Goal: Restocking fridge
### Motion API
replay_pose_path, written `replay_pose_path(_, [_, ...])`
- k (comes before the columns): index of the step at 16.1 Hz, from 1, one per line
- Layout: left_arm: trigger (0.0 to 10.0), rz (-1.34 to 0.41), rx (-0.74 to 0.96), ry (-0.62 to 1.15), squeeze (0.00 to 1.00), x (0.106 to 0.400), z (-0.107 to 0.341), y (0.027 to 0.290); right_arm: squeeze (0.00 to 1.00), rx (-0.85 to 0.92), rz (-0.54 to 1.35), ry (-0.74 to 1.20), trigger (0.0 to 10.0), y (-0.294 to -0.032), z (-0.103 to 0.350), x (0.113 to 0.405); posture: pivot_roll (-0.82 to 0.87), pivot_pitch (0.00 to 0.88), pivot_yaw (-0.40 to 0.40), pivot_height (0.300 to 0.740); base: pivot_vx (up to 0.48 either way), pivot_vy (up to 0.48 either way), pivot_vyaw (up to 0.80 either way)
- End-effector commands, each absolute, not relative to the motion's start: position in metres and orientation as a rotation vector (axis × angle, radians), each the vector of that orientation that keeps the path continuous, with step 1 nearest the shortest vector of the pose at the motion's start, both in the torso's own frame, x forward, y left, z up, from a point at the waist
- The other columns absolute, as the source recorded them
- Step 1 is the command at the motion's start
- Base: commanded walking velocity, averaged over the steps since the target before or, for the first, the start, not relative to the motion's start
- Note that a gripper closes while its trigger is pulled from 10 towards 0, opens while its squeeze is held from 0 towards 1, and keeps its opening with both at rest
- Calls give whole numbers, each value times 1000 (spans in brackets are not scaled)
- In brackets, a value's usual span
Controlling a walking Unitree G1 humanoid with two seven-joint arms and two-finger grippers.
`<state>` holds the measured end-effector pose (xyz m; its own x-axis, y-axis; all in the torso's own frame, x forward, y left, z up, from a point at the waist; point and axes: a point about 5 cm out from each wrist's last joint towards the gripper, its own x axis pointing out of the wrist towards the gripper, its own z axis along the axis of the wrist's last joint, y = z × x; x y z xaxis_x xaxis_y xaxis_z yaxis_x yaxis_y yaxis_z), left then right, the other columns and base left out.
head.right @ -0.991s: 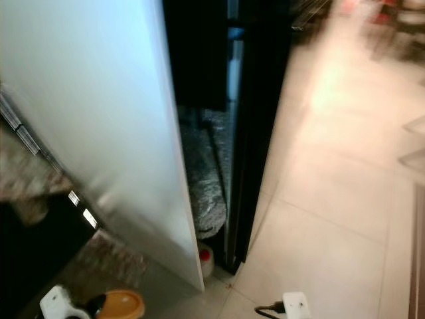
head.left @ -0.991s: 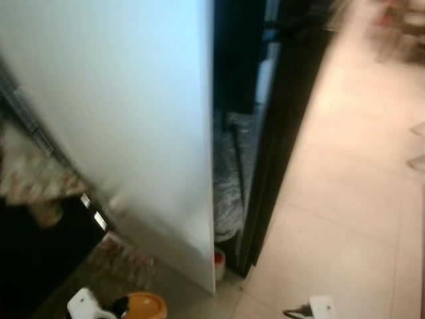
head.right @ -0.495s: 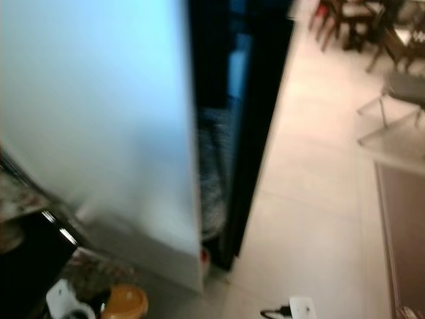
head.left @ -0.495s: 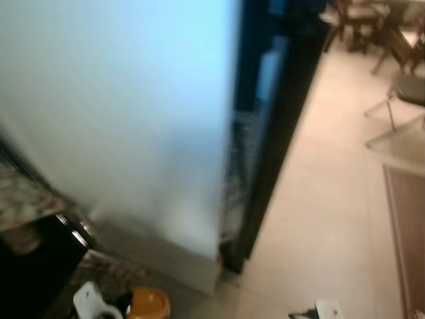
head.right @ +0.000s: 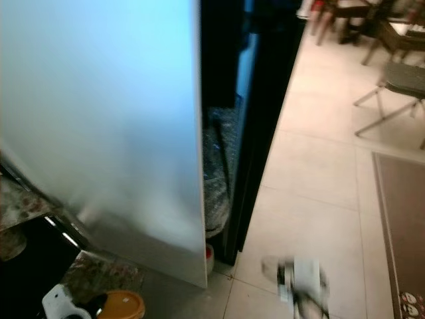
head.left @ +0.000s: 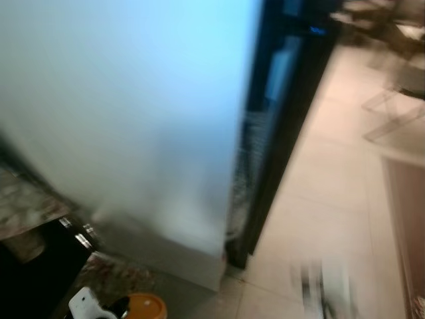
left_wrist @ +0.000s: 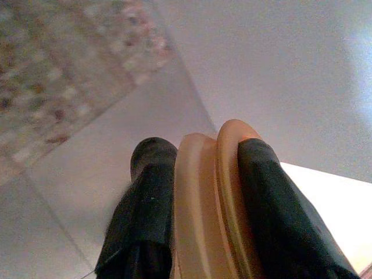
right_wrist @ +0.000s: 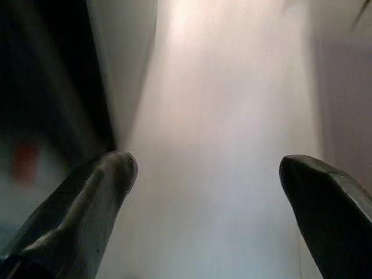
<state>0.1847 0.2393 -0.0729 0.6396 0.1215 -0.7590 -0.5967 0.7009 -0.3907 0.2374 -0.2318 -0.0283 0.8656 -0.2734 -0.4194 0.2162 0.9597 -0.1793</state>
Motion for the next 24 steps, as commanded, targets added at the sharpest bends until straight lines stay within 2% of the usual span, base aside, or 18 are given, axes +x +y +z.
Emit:
replay_pose_path(1, [10000, 473, -672, 799, 0, 175, -76, 244, 0, -155, -255, 360, 10000, -233, -14, 250, 3, 0, 51, 740, 0, 0, 0])
replay_pose_path(3, [10000, 477, -666, 804, 0, 174, -77, 245, 0, -187, -190, 203, 10000, -228, 24, 288, 1, 0, 50, 740, 0, 0, 0])
replay_pose_path(5, [10000, 485, -667, 800, 0, 173, -77, 246, 0, -182, -110, 124, 10000, -210, 42, 306, 5, 0, 46, 740, 0, 0, 0])
replay_pose_path(6, [10000, 493, -668, 797, 0, 171, -77, 247, 94, -162, -68, 71, 10000, -196, 50, 312, 19, 0, 36, 740, 0, 0, 0])
replay_pose_path(7, [10000, 499, -668, 798, 0, 170, -77, 249, 788, -141, -44, 55, 10000, -185, 53, 313, 17, 0, 37, 740, 0, 0, 0])
replay_pose_path(8, [10000, 500, -667, 798, 0, 169, -78, 249, 788, -137, -39, 59, 10000, -183, 53, 313, 17, 0, 37, 740, 0, 0, 0])
replay_pose_path(9, [10000, 503, -664, 803, 0, 167, -78, 250, 1000, -118, 23, 38, 10000, -167, 54, 312, 14, 0, 40, 740, 0, 0, 0])
replay_pose_path(10, [10000, 504, -660, 808, 0, 166, -79, 251, 1000, -113, 65, 12, 10000, -151, 57, 312, 17, 0, 37, 740, 0, 0, 0])
replay_pose_path(15, [10000, 498, -659, 808, 0, 167, -79, 249, 1000, -112, 67, 9, 10000, -141, 67, 323, 25, 0, 32, 740, 0, 0, 0])
replay_pose_path(16, [10000, 499, -661, 808, 0, 167, -79, 248, 549, -115, 58, 6, 10000, -142, 68, 324, 29, 0, 30, 740, 0, 0, 0])
replay_pose_path(17, [10000, 501, -661, 809, 0, 166, -79, 249, 0, -125, 24, -5, 10000, -146, 71, 326, 33, 0, 27, 740, 0, 0, 0])
replay_pose_path(24, [10000, 518, -654, 816, 0, 160, -79, 256, 0, -147, -34, -10, 10000, -160, 75, 330, 31, 0, 27, 740, 0, 0, 0])
